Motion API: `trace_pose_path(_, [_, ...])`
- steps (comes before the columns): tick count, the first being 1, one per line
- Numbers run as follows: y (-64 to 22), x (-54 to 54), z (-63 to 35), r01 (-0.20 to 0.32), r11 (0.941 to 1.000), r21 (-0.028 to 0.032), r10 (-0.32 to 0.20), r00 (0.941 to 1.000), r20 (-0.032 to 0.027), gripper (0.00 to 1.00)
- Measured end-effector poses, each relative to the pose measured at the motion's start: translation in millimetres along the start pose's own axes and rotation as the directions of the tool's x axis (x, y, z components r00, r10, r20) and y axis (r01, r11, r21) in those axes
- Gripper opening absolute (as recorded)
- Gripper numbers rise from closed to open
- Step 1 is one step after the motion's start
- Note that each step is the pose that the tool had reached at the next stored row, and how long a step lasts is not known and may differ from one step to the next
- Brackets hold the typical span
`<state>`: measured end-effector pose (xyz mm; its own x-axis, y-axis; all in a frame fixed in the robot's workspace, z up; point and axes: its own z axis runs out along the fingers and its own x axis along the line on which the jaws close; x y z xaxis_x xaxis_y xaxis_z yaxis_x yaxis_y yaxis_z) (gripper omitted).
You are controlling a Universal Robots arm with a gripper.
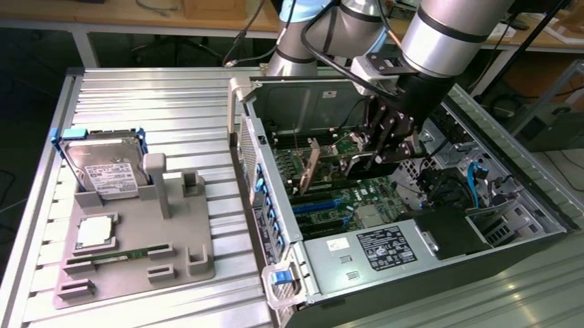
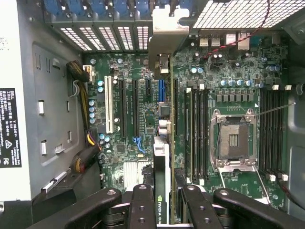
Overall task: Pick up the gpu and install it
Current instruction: 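Insert the gpu into the slot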
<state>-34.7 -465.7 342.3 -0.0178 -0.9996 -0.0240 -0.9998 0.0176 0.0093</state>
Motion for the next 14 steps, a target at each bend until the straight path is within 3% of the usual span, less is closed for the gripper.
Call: trace_pose_path(14, [0.1, -2.2, 3.2, 0.000, 1.0000, 0.0000, 0.000, 1.0000, 0.0001, 0.27])
